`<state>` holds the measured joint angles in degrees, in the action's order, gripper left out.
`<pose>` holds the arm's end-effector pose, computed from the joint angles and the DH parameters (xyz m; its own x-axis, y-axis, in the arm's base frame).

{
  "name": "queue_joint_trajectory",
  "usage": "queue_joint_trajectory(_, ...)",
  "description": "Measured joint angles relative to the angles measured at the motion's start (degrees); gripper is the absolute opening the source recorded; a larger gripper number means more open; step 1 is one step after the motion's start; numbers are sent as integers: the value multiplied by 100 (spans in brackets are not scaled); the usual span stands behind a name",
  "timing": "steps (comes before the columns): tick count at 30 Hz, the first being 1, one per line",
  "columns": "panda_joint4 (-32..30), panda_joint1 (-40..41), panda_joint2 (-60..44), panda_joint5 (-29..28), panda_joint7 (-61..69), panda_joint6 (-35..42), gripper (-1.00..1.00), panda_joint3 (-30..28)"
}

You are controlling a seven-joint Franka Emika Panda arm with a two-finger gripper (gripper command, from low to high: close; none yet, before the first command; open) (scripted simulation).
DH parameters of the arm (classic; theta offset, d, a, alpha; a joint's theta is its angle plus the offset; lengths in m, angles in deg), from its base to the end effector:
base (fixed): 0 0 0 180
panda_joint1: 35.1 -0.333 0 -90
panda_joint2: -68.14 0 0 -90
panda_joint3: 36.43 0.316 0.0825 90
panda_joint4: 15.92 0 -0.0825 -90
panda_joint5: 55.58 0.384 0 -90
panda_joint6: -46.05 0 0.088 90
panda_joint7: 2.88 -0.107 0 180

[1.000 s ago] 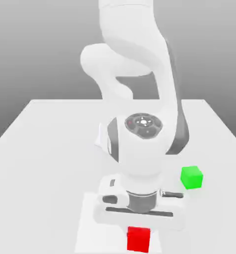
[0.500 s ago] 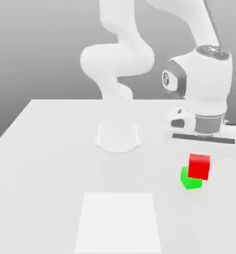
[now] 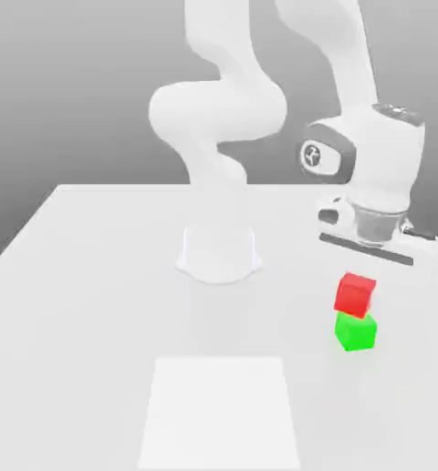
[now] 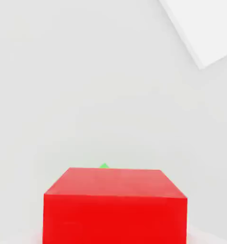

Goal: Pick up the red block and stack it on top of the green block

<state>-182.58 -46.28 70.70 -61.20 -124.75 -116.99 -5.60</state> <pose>0.2497 0.2274 0.1948 0.2667 -0.9621 0.0565 -0.9636 -0.2672 -0.0019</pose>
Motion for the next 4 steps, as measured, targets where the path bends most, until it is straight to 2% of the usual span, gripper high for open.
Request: queue_joint_trajectory(4,-18,54,-403,-186,-128,-468,-100,7)
